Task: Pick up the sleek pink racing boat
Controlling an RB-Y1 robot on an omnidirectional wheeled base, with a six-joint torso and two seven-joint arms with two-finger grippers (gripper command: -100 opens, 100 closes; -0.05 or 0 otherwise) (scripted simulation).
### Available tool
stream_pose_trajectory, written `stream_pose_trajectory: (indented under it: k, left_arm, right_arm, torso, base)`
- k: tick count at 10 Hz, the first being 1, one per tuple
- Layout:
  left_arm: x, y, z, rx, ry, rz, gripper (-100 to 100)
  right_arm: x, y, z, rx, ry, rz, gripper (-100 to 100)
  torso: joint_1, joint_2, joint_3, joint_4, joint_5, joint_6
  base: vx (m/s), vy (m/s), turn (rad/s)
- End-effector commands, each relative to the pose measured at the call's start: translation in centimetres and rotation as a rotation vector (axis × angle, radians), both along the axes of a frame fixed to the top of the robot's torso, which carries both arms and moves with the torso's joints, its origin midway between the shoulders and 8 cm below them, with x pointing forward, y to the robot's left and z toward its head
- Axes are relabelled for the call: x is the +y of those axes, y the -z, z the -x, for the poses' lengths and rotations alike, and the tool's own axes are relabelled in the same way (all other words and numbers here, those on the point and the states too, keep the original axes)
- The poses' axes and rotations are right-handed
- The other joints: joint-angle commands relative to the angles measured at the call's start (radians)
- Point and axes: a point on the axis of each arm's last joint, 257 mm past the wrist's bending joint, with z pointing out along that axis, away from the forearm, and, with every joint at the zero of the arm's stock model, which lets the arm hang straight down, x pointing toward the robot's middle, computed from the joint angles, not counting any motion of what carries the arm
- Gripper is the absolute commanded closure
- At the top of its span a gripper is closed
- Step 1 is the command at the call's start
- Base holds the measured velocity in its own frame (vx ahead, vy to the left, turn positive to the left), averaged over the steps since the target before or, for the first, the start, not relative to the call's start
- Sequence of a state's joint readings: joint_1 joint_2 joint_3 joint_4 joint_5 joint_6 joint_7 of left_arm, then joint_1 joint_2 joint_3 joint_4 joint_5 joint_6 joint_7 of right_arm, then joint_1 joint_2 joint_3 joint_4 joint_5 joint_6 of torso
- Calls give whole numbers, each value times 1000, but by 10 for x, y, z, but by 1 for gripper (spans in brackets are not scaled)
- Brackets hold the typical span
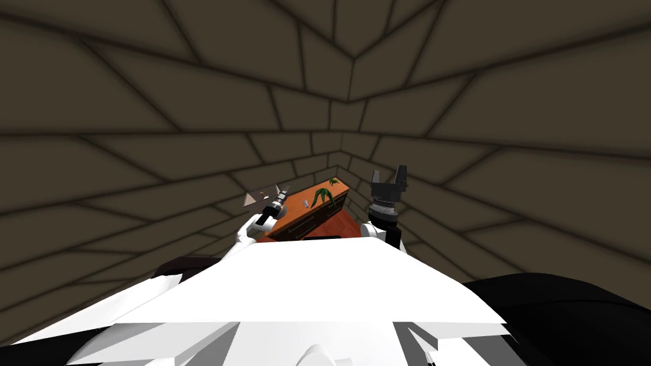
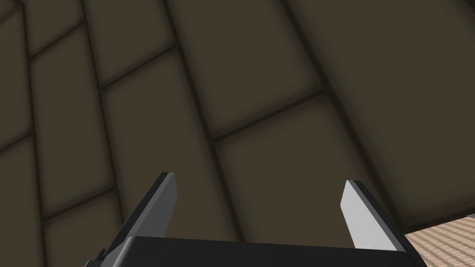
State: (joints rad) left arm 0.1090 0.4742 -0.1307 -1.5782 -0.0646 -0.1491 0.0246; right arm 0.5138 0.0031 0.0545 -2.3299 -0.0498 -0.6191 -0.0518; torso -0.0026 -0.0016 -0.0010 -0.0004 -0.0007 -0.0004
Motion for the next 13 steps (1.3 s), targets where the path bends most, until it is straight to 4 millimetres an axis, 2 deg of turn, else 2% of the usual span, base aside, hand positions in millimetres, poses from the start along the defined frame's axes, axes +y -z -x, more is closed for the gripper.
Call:
stream_pose_trajectory:
  k: [1, 6, 8, 10, 13]
  left_arm:
    - [4, 11, 0, 20, -9, -8, -100]
    - [33, 61, -13, 150, -69, -113, -100]
    - [46, 86, -13, 212, -97, -150, -100]
    - [50, 92, -11, 225, -102, -152, -100]
    - [68, 129, -9, 326, -142, -220, -100]
  right_arm:
    - [0, 0, 0, 0, 0, 0, 0]
    - [0, 0, 0, 0, 0, 0, 0]
    - [0, 0, 0, 0, 0, 0, 0]
    - [0, 0, 0, 0, 0, 0, 0]
    - [0, 0, 0, 0, 0, 0, 0]
  torso:
    - [0, 0, 0, 0, 0, 0]
    - [0, 0, 0, 0, 0, 0]
    - [0, 0, 0, 0, 0, 0]
    - [0, 0, 0, 0, 0, 0]
    - [0, 1, 0, 0, 0, 0]
  base:
    - [7, -13, 2]
    - [27, -40, -68]
    - [30, -40, -53]
    - [16, -25, -23]
    - [23, -38, -70]
